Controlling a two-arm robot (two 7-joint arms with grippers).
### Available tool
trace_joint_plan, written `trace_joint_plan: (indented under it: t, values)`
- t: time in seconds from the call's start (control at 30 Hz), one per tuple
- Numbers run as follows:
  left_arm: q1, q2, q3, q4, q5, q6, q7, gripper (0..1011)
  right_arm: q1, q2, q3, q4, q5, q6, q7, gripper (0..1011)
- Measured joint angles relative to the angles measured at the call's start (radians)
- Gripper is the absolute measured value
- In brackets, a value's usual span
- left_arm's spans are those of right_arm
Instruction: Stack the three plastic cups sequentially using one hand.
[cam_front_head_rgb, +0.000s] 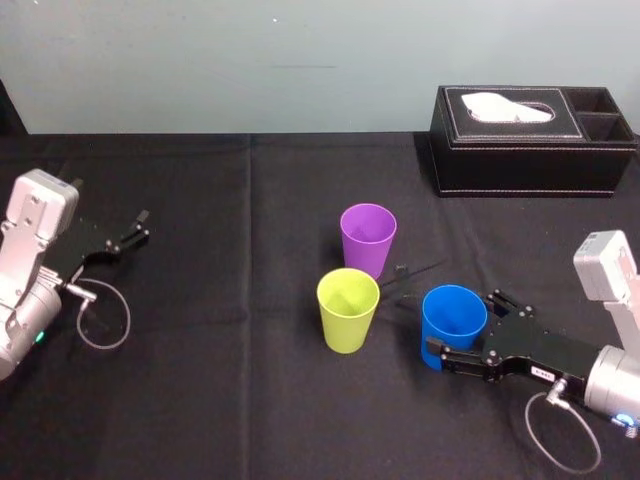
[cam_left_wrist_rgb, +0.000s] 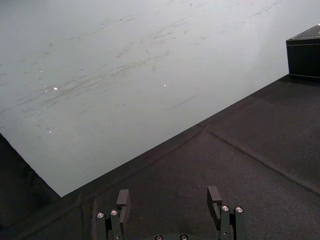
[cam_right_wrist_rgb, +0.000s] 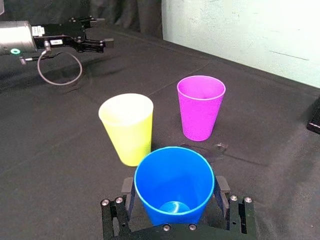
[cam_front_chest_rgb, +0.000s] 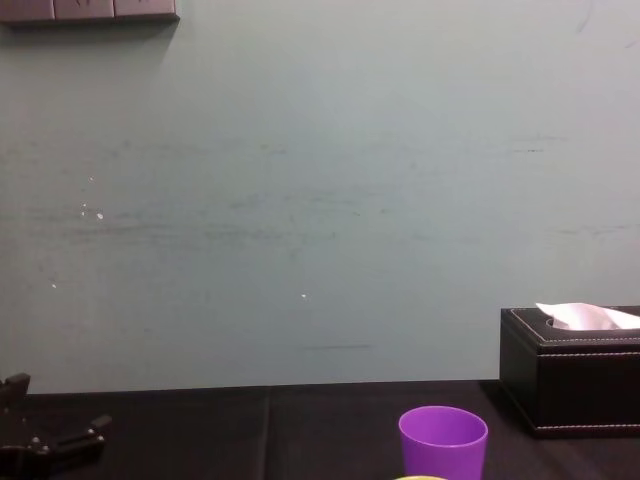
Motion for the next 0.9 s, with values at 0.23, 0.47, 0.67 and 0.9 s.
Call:
trace_joint_plan:
  t: [0.23, 0.47, 0.67, 0.9]
  values:
    - [0.0, 0.0, 0.0, 0.0, 0.0, 0.0, 0.0, 1011, 0.003, -0.002, -0.002, 0.003, -0.001, -0.002, -0.001, 1003]
    - [0.0, 0.0, 0.0, 0.0, 0.0, 0.0, 0.0, 1011, 0.001, -0.001, 0.0, 0.001, -0.001, -0.002, -0.002, 985]
    - [0.0, 0.0, 0.0, 0.0, 0.0, 0.0, 0.0, 1011, 0.001, -0.001, 0.0, 0.0, 0.0, -0.003, -0.002, 850]
    - [0.0, 0.0, 0.0, 0.0, 0.0, 0.0, 0.0, 1011, 0.0, 0.0, 0.001, 0.0, 0.0, -0.003, -0.003, 756]
